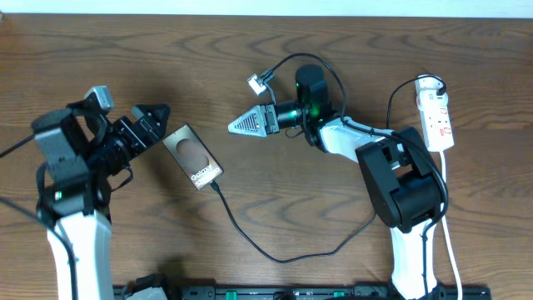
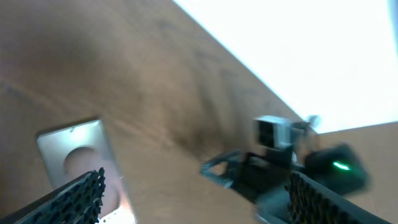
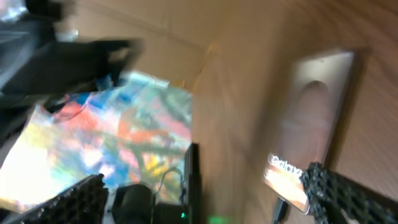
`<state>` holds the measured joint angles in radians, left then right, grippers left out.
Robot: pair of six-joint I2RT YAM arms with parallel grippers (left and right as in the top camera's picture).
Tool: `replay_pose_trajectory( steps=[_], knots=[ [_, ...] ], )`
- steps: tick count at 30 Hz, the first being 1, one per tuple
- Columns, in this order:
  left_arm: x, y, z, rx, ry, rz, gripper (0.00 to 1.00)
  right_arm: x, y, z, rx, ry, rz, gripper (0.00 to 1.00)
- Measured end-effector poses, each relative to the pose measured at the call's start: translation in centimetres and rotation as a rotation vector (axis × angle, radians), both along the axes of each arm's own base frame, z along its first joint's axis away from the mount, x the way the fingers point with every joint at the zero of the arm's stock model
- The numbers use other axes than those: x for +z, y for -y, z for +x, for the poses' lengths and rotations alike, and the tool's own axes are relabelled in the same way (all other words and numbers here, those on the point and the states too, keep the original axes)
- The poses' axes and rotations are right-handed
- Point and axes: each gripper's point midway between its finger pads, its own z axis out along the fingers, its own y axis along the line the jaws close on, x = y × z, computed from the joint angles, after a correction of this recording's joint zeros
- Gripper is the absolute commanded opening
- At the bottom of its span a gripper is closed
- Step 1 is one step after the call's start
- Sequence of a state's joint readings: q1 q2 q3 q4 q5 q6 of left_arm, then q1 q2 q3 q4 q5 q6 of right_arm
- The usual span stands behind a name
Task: Plug charger to phone and switch on socket
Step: 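Move the right gripper over to the white power strip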
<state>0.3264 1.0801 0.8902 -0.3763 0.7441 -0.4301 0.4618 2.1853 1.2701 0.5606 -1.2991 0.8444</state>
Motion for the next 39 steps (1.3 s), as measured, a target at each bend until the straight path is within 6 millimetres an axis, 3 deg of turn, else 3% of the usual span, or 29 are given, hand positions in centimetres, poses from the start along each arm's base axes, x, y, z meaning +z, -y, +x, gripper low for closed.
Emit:
replay_pose_trajectory(
  steps=[3, 6, 11, 14, 17, 21, 24, 26, 33, 35, 39],
  knots=[
    [2.1, 0.6, -1.0, -0.005, 0.061, -0.002, 0.92, -2.7, 0.6, 0.7, -0.08, -0.129, -0.112, 0.99],
    [2.6, 0.9, -1.2, -0.014, 0.074, -0.014, 0.92, -4.8, 2.3, 1.8, -0.159, -0.189, -0.197, 0.99],
    [2.6, 1.3, -1.3, -0.031, 0.068, -0.04, 0.92, -7.6, 8.0, 3.3, -0.328, -0.27, -0.411, 0.99],
    [2.4, 1.3, -1.2, -0.036, 0.061, -0.046, 0.92, -6.8, 11.0, 3.7, -0.429, -0.224, -0.555, 0.99],
    [2.1, 1.3, -1.1, -0.036, 0.048, -0.051, 0.92, -3.1, 14.6, 4.2, -0.558, -0.082, -0.69, 0.99],
    [2.0, 1.2, -1.0, -0.036, 0.044, -0.052, 0.92, 2.8, 18.9, 5.1, -0.718, 0.078, -0.727, 0.99],
    [1.8, 1.3, -1.1, -0.039, 0.038, -0.049, 0.92, 7.5, 23.6, 5.9, -0.872, 0.158, -0.714, 0.99],
    [1.7, 1.3, -1.2, -0.046, 0.038, -0.039, 0.92, 11.2, 28.5, 6.2, -1.009, 0.19, -0.707, 0.99],
    [1.7, 1.2, -1.2, -0.047, 0.043, -0.028, 0.92, 16.1, 39.4, 5.3, -1.164, 0.158, -0.811, 0.99],
    [1.6, 1.2, -1.2, -0.047, 0.042, -0.028, 0.92, 17.3, 42.3, 5.8, -1.18, 0.157, -0.849, 0.99],
    [1.6, 1.2, -1.1, -0.047, 0.04, -0.028, 0.93, 16.5, 46.2, 7.4, -1.174, 0.107, -0.903, 0.99]
  ],
)
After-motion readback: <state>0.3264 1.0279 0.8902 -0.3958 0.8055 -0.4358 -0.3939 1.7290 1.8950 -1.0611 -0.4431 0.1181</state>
